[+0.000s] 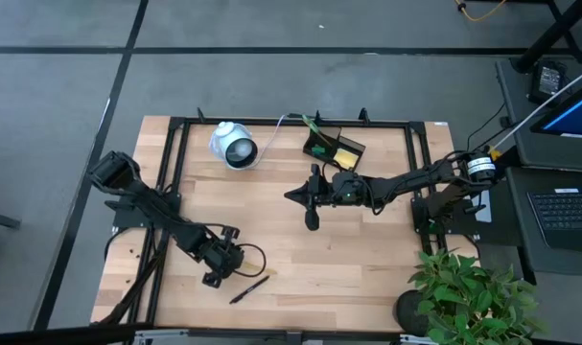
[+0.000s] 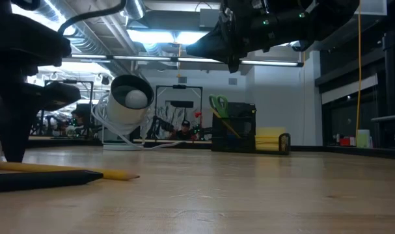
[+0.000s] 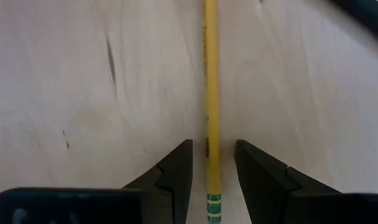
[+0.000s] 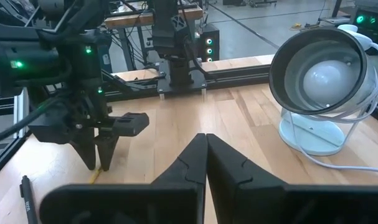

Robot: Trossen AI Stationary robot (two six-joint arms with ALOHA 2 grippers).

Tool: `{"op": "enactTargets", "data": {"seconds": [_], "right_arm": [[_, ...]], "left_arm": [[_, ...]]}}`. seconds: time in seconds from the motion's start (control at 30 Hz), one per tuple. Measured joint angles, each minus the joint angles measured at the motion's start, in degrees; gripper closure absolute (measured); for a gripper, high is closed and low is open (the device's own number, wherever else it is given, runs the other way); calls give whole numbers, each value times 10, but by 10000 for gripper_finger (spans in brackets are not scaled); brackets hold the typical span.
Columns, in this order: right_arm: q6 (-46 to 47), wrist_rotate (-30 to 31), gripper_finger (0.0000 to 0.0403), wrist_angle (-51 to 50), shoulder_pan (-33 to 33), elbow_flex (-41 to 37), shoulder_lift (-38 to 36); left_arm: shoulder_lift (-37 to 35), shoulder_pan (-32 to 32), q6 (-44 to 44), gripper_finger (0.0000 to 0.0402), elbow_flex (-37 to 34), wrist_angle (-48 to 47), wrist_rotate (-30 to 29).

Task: Pick and place office supplies into organizer
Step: Put the yellow pencil into the desk organizer

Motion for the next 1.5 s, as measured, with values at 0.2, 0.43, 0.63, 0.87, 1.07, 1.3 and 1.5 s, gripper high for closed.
{"op": "enactTargets", "data": {"seconds": [0.2, 0.43, 0.63, 0.87, 1.07, 1.3, 1.5], "right_arm": [[0, 0, 392, 0, 0, 0, 0], [2, 0, 392, 0, 0, 0, 0], [2, 0, 392, 0, 0, 0, 0], [1, 0, 392, -4, 0, 0, 0], [1, 0, 392, -5, 0, 0, 0], [1, 0, 392, -8, 0, 0, 0], [1, 0, 392, -16, 0, 0, 0]], "left_arm": [[17, 0, -2, 285, 2, -11, -5], [18, 11, -25, 285, 3, -32, 0], [18, 21, -2, 297, 3, -31, 9], [18, 26, 12, 343, 3, -33, 11], [18, 27, 28, 376, 3, -34, 8], [9, 27, 30, 389, -1, -29, -1], [-22, 30, 30, 391, -8, -48, -77]]}}
